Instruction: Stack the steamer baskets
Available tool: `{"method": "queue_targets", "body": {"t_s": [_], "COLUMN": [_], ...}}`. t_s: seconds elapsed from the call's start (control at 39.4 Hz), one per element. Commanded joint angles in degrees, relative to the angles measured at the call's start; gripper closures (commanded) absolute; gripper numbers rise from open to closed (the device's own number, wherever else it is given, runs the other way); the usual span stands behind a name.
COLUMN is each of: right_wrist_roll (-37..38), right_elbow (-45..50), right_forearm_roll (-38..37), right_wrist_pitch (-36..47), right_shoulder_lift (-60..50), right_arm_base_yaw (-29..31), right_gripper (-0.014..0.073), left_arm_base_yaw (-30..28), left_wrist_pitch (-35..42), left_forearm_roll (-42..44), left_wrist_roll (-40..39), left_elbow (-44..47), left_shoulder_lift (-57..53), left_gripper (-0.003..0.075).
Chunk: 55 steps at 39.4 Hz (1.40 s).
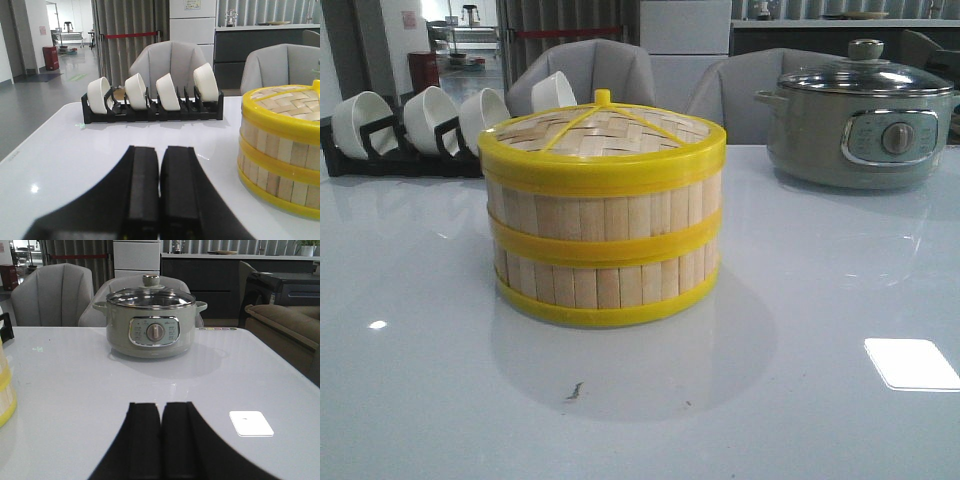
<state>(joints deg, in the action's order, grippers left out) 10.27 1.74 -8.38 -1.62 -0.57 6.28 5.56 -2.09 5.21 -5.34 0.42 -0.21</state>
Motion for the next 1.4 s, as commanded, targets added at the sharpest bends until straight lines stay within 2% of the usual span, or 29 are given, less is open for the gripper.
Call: {"method": "queue_targets", "body": {"t_s": [0.0, 0.41, 0.63, 1.37], "right_wrist_roll": [-0.32, -0.35, -9.41, -9.53], "right_elbow": [-0.88, -0.83, -0.83, -0.83], "right_forearm_roll": [-0.5, 0.07, 9.73, 9.73], "right_wrist_pitch": [3.68, 3.97, 2.43, 2.45], "right_shoulder_lift": [-1.25, -1.21, -1.21, -1.21], "right_arm_base_yaw": [0.17, 0.17, 0.09, 0.09], "right_gripper": [0.0539, 0.0539, 0.0539, 0.0539], "left_arm_base_yaw": [0.12, 0.12, 0.12, 0.12], "left_wrist_pitch": [5.12, 5.12, 5.12, 5.12], "left_forearm_roll": [-0.06, -0.06, -0.06, -0.06], "left_wrist_roll": [-0.29, -0.29, -0.29, -0.29], "left_elbow": [0.02, 0.02, 0.02, 0.02], "left_shoulder_lift": [-0.77, -0.77, -0.77, -0.77], "left_gripper": [0.0635, 0.0635, 0.0635, 0.0635]}}
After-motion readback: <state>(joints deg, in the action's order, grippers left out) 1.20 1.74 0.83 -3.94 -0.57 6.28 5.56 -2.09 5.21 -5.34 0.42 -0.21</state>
